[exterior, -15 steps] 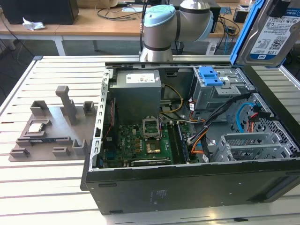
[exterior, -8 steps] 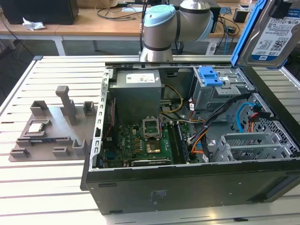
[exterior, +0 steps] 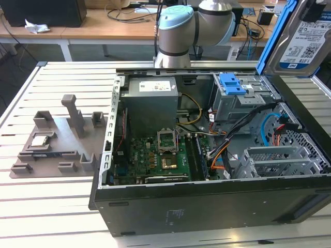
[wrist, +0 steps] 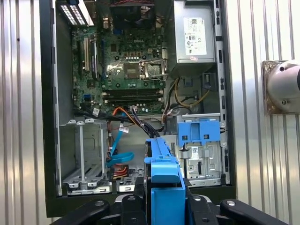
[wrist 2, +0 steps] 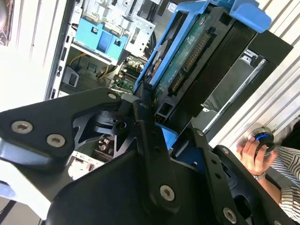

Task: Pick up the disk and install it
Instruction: 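Pick up the disk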

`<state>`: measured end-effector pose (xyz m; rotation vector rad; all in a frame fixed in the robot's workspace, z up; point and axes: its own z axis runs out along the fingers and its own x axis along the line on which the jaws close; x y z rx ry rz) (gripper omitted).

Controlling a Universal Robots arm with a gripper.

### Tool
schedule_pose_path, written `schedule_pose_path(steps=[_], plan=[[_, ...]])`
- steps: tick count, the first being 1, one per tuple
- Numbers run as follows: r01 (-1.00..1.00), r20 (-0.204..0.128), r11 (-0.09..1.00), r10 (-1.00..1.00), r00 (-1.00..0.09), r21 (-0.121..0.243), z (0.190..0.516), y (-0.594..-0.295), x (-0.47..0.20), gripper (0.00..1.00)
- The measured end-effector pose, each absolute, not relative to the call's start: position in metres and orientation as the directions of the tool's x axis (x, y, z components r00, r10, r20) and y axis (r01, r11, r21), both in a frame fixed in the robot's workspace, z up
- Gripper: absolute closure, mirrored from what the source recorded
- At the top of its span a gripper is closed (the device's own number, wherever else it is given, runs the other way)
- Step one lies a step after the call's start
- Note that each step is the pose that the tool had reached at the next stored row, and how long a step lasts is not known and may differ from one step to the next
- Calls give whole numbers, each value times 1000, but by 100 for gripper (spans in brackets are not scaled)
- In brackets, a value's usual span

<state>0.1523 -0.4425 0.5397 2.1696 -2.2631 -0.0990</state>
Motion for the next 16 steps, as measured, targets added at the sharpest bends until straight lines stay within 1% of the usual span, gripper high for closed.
schedule_pose_path(steps=[12,16], plan=[[-998,-40,41,-998,-43,49,538,-477,149,63],[-998,-40,41,-998,-43,49,537,-483,146,63]])
